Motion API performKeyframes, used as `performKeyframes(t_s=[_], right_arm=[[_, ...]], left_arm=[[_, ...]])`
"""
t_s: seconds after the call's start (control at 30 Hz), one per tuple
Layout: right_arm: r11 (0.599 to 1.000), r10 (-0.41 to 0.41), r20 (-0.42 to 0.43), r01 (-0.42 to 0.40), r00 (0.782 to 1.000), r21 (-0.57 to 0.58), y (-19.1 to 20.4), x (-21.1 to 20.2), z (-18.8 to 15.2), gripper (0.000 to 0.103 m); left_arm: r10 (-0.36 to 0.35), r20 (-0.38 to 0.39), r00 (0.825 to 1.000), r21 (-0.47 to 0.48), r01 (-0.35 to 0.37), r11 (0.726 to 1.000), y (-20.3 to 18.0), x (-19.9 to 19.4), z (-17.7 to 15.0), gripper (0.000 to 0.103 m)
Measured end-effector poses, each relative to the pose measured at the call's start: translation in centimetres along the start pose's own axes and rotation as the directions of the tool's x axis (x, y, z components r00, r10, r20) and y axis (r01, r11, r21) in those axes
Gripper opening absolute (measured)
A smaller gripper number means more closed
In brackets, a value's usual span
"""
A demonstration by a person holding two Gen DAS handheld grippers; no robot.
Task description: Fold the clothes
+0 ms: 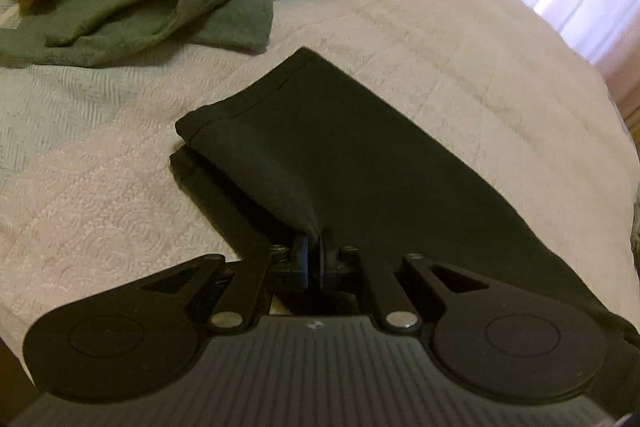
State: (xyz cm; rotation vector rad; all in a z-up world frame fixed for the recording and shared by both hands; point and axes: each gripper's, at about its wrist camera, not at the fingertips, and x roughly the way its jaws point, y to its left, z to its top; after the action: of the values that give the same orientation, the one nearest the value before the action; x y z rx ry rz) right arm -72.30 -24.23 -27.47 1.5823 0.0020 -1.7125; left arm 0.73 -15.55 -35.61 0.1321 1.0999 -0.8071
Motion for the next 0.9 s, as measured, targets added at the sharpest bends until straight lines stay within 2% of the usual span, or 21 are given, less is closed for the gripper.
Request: performKeyframes(t_s=[0.07,0.23,0.47,0.63,0.9], right_arm=[[0.999,0.007,-0.003,-0.007,1.000,-0.033,0.5,-0.5,0.5,0.015],[0.998,0.055,0.006,-0.054,0.998,-0.034,1.2,-1.8,1.2,0.015],[0.999,0.039,-0.008,-0.039,0.999,-0.019,0.9,-1.1,1.5,0.015],[0.996,0.075,0.021,-0.074,0.997,-0.044,1.7,-1.8,2.3,0.015],[0.996,0.084,0.016,-0.083,0.996,-0.039,1.0,-2.7,1.6,0.015]], left_arm=[[-0.009,0.004,1.000,0.004,0.009,1.000,0.0,-0.2,0.3,0.003],[-0.043,0.039,0.998,0.021,0.042,0.999,-0.2,-1.8,0.7,0.003],[-0.054,0.044,0.998,0.014,0.053,0.998,0.2,-2.4,0.1,0.003],[-0.048,0.010,0.999,0.010,0.048,0.999,0.6,-1.6,-0.7,0.003],[-0.038,0.022,0.999,0.040,0.037,0.999,0.6,-1.5,-0.7,0.003]])
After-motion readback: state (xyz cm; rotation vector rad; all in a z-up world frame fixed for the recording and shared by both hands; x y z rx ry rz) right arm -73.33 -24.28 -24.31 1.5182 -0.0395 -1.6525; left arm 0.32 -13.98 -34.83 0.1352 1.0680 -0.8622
